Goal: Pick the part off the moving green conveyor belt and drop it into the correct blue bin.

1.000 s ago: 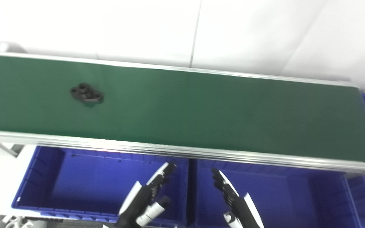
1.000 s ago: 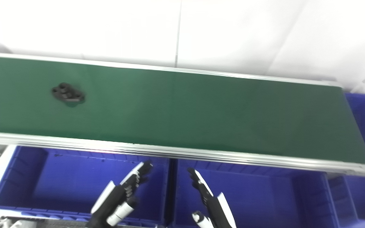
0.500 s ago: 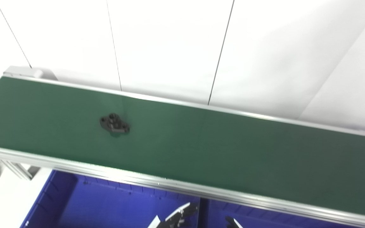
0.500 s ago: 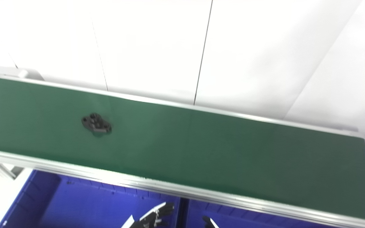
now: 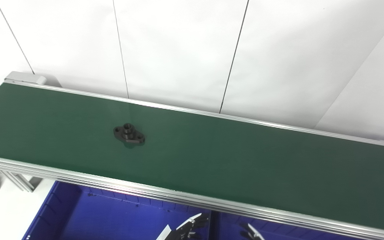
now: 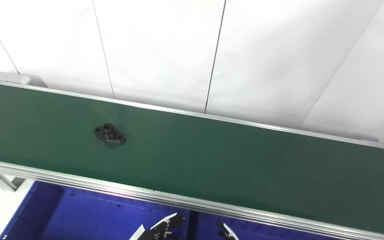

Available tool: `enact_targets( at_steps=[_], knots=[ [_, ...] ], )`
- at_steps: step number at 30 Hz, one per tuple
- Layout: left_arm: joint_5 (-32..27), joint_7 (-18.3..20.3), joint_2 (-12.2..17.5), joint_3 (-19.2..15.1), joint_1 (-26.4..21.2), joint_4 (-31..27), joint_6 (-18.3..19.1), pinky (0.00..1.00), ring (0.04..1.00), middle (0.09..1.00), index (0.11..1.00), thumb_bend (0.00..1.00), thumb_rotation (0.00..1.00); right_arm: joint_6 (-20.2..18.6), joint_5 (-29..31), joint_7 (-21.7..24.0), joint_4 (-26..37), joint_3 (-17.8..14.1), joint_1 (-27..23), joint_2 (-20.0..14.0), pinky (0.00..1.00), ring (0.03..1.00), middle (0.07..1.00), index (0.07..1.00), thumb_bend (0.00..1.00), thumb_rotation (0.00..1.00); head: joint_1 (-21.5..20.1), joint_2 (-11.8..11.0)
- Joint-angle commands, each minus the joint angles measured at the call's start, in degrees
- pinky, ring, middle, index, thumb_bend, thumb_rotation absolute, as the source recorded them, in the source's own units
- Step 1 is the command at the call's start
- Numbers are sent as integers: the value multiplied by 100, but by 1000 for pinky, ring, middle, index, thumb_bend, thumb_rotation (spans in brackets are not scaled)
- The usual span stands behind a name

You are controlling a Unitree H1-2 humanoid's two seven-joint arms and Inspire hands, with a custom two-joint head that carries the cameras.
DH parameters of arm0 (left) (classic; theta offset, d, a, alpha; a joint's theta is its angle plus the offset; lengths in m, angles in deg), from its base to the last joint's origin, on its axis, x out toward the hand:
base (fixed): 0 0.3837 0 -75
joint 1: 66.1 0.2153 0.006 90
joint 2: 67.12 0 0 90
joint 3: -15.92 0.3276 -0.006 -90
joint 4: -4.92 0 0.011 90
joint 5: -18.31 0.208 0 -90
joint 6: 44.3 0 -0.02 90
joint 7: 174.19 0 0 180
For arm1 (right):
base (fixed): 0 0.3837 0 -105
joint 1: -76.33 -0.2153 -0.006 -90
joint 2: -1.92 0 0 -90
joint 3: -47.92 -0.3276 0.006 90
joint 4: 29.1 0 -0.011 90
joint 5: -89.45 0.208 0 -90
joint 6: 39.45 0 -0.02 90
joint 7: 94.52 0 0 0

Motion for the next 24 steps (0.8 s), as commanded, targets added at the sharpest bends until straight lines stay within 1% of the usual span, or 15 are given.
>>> enact_targets(
  at_steps=[1, 4, 7, 8, 10, 12, 15, 17, 20, 24],
  knots=[
    [64, -83, -54, 64, -63, -80, -228, 742, 881, 900, 890, 676, 854, 289, -135, -306, 424, 70, -2, -189, 721, 853, 897, 862, 882, 845, 1, 12],
    [69, -120, -59, 104, -64, -128, -224, 744, 879, 901, 889, 661, 853, 289, -437, -627, 912, 187, -38, -391, 675, 831, 883, 844, 872, 818, 4, 53],
    [41, -134, -73, 118, -68, -142, -227, 757, 885, 902, 889, 669, 853, 289, -640, -909, 1288, 242, -127, -494, 629, 799, 859, 814, 857, 747, -40, 104],
    [33, -134, -75, 119, -71, -144, -228, 759, 886, 902, 889, 671, 854, 289, -685, -997, 1370, 264, -166, -513, 626, 796, 857, 811, 856, 742, -40, 104],
    [47, -170, -62, 139, -91, -148, -225, 761, 888, 904, 891, 671, 857, 289, -818, -1174, 1550, 232, -268, -441, 603, 777, 843, 792, 861, 706, -72, 115],
    [38, -140, -58, 127, -116, -148, -225, 764, 891, 908, 895, 673, 856, 288, -1011, -1237, 1658, 101, -420, -255, 599, 772, 841, 788, 871, 676, -121, 109],
    [33, -128, -59, 125, -141, -135, -227, 771, 894, 911, 900, 671, 852, 270, -1343, -1158, 1707, -163, -635, 24, 624, 788, 846, 809, 884, 627, -132, 110],
    [89, -146, -72, 123, -157, -121, -224, 769, 893, 910, 901, 679, 856, 44, -1635, -1054, 1789, -369, -877, 227, 618, 783, 847, 820, 900, 639, -152, 116],
    [129, -156, -88, 131, -178, -115, -223, 772, 895, 912, 902, 677, 853, -177, -1791, -850, 1863, -577, -1189, 411, 612, 783, 852, 833, 920, 635, -128, 144],
    [140, -158, -90, 138, -187, -138, -224, 764, 891, 913, 907, 644, 842, -431, -1942, -616, 1840, -767, -1726, 610, 560, 723, 852, 848, 982, 610, -97, 161]
  ],
)
